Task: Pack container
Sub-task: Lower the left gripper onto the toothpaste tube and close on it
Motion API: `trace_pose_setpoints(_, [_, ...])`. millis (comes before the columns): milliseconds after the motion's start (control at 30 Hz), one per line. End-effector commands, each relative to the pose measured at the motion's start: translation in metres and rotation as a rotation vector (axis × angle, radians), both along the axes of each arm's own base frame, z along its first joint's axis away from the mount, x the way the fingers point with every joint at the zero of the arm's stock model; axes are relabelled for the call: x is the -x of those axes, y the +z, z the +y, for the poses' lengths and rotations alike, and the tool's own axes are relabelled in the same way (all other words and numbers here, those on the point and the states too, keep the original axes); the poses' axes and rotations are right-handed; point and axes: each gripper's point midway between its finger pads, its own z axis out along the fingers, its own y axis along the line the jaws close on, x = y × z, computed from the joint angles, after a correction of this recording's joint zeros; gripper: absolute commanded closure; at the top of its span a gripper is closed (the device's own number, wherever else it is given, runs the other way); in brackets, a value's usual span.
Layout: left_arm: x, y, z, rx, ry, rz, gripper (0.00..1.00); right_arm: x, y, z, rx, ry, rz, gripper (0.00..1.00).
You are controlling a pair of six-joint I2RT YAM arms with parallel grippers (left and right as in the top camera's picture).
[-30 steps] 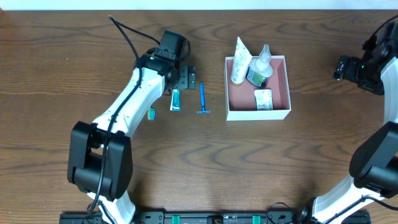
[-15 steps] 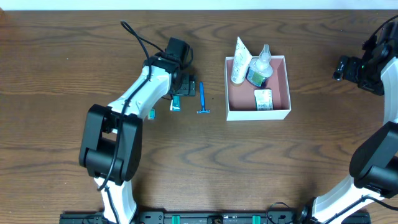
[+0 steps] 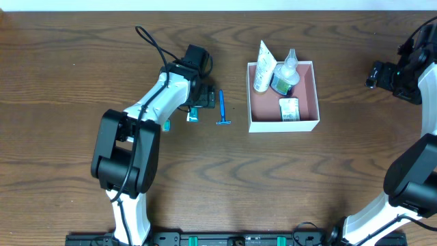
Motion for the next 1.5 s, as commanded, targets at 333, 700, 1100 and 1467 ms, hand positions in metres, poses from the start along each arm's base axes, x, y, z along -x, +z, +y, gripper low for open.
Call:
trace_pose_setpoints(333, [-0.011, -0.016, -0.001, 0.002, 0.019, -0.009, 0.02, 0.001, 0.001, -0.002, -0.004, -0.015, -0.003, 0.01])
trace_pose_setpoints(700, [-0.009, -0.023, -0.003, 0.027, 0.032, -0.011, 0.03, 0.001, 0.001, -0.002, -0.004, -0.015, -0.003, 0.01])
trace_pose_setpoints(1100, [-0.006, -0.027, -0.005, 0.041, 0.033, -0.004, 0.15, 0.001, 0.001, -0.002, -0.004, -0.015, -0.003, 0.01])
trace_pose_setpoints(1467, [-0.006, -0.027, -0.005, 0.04, 0.033, -0.005, 0.74, 0.001, 0.001, -0.002, -0.004, -0.015, -0.003, 0.01])
